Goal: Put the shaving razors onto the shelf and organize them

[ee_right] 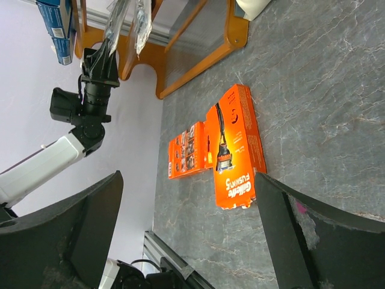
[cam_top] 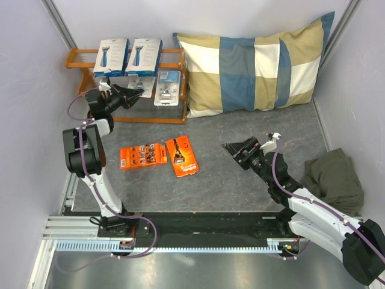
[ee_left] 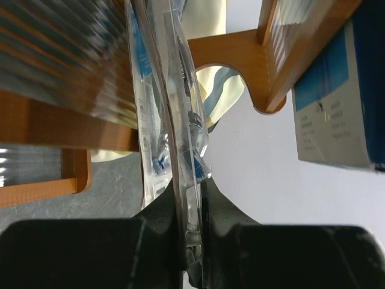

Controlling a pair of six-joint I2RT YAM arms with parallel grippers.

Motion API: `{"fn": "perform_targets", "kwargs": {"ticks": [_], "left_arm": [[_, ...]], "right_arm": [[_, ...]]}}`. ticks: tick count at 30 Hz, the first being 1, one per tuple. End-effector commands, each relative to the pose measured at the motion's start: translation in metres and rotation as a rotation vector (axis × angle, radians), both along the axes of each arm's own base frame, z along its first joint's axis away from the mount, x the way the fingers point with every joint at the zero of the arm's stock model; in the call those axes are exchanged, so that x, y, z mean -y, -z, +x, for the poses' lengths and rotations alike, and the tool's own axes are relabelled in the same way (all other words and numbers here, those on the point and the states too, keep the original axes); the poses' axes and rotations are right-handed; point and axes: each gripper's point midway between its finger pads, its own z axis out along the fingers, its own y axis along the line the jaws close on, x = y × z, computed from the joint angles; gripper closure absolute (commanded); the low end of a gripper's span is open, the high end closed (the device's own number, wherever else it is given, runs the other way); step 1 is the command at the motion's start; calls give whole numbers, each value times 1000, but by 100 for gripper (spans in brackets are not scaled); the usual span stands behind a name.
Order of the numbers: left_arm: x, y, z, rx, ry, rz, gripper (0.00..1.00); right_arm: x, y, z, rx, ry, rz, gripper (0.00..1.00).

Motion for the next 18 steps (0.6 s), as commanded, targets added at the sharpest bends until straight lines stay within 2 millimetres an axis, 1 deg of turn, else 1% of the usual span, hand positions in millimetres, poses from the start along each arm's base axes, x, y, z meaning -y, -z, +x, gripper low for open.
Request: {"fn": "perform_targets", "kwargs": {"ticks": [1,3,4,9,12,15,18], "left_arm": [[1,-6,14,58,22,43,98],[3,-7,16,64,34,44,98],[3,-3,17,54,37,41,98],[5,14,19,16,45,54,98],[7,22,18,2,57,53,96],[6,25,17,-14,54,59,88],[4,32,18,-37,40,81,77]], "right_arm": [[1,-4,0,26,-3,1,2],[1,-3,1,27,-5,-3,2],[-2,-3,-2,24,-26,0,2],[-2,-2,-1,23,-30,-5,2],[-3,-1,-1,20,-35,-8,2],[-3,0,0,18,-35,-10,2],[-5,-1,0,19,-42,-7,2]]}}
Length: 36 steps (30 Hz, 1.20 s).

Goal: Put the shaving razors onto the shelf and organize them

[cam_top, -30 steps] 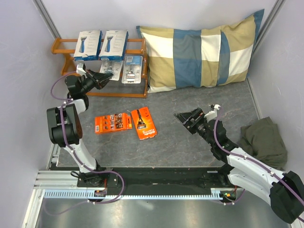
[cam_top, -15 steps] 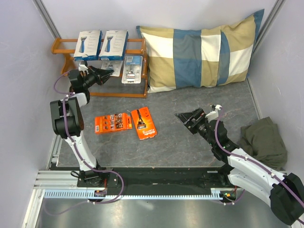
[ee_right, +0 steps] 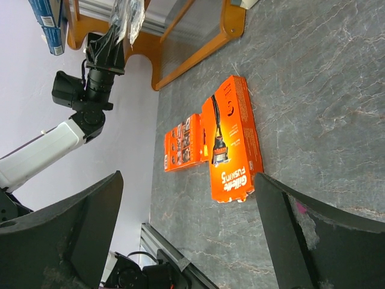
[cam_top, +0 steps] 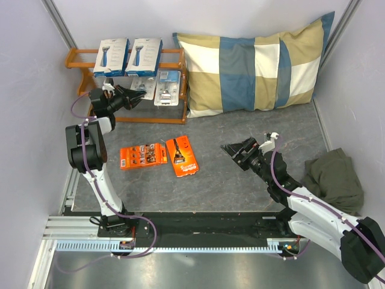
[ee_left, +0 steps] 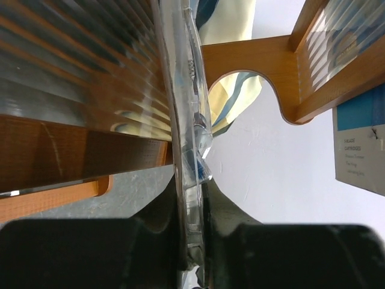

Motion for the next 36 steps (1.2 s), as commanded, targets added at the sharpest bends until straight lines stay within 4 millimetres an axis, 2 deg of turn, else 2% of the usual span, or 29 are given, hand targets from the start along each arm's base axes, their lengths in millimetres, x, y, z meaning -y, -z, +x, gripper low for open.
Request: {"fn": "perform_targets", "kwargs": {"ticks": [1,3,4,6,11,14,18,21,22,23,25,28,34,35,36], "left_arm": [[2,5,1,6,19,59,72],[2,7,-1,-8,20,60,64],[1,8,-2,-8,18,66,56],[1,8,-3,-9,14,79,46],[0,2,-6,1,0,111,33],[0,-2,-8,16,-3,127,18],[0,-6,-14,33,-7,151,7],[0,-4,-20,40,-5,163,3],[1,-9,-22,60,-8,168,1],[1,-4,-26,51,-10,167,0],[1,-9,-30,71,-20,168,0],[2,-5,-37,64,-19,164,0],[5,-5,-61,90,-45,141,0],[6,2,-69,75,-48,136,0],[8,-6,-74,109,-49,137,0]], "right_arm": [[-2,-8,2,36,-13,6,2],[-3,-8,1,35,-16,7,2],[-2,-7,1,35,-15,5,2],[-2,-8,2,36,-13,6,2],[-1,-8,1,38,-13,7,2],[-1,-7,0,36,-15,7,2],[-1,-5,-1,31,-17,9,2],[0,-5,-1,33,-17,14,2],[0,-5,-1,34,-17,13,2],[0,-4,-2,31,-17,13,2],[-1,-5,-2,32,-19,18,2],[-1,-4,-3,31,-22,18,2],[0,-2,-4,29,-22,20,2],[-1,0,-5,26,-26,19,2],[0,1,-5,25,-25,18,2]]}}
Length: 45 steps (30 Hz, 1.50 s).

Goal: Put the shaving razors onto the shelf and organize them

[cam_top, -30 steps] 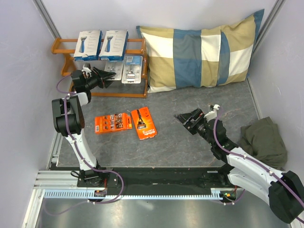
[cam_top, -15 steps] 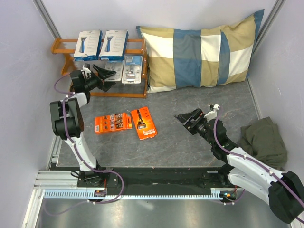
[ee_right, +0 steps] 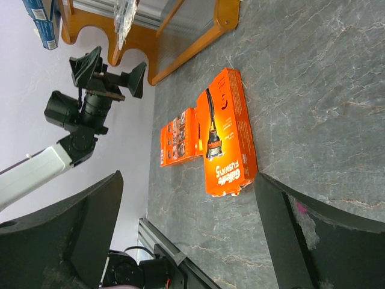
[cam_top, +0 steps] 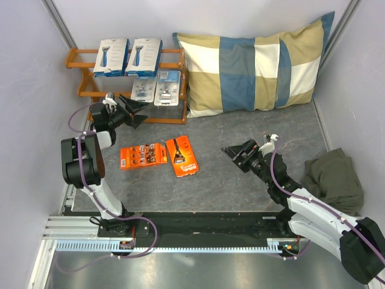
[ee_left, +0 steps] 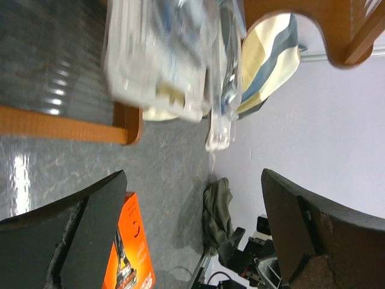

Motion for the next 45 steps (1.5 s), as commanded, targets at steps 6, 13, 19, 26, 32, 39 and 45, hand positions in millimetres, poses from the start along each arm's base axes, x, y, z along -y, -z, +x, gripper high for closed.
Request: {"fn": "perform_targets", "kwargs": {"ticks": [6,13,19,26,32,39,45], "left_arm": [[7,-24,-51,154,-30,45,0],[19,-7,-113,162,-21,145,0],[31,16,-158,144,-47,267,0],[70,46,-195,98,-27,411,0],[77,92,-218,-32,-34,452,0],[76,110,-219,-93,-32,491,2],[83,123,-215,-137,-12,501,3]], "right_arm": [[0,-1,-4,29,-15,15,2],[-4,12,-4,2,-34,1,2],[-11,33,-6,-38,-76,-33,2],[-26,54,-4,-82,-151,-61,2],[-38,78,0,-129,-212,-105,2],[-48,92,7,-141,-257,-142,2],[-58,108,22,-160,-302,-223,2]]}}
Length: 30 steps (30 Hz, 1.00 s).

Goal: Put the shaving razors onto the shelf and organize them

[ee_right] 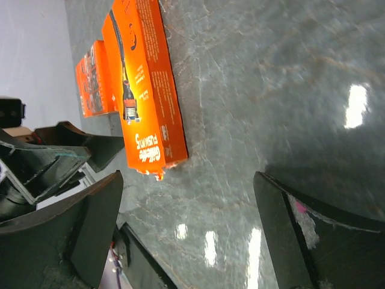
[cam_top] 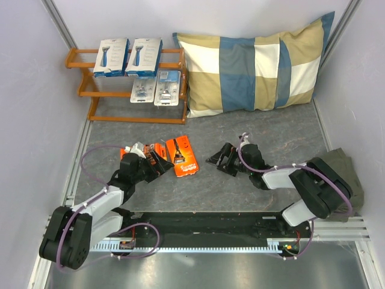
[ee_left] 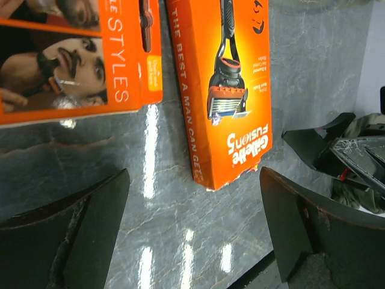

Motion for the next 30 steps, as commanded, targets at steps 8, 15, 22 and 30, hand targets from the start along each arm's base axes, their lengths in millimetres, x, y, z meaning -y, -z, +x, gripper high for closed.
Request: {"fn": "perform_targets", "kwargs": {"ticks": [8,15,22,30], "left_arm": [[10,15,23,-23,-13,45,3],[28,27,31,-48,17,23,3],[52,19,18,-26,86,-4,3],[83,3,-22,-9,194,-34,4]], "right_arm": [[-46,19,40,30,-178,-122,11],[-84,27,20,23,-308,-128,19],[-109,14,-26,34,-436,-105,21],[-98,-9,-67,41,-457,-82,21]]}}
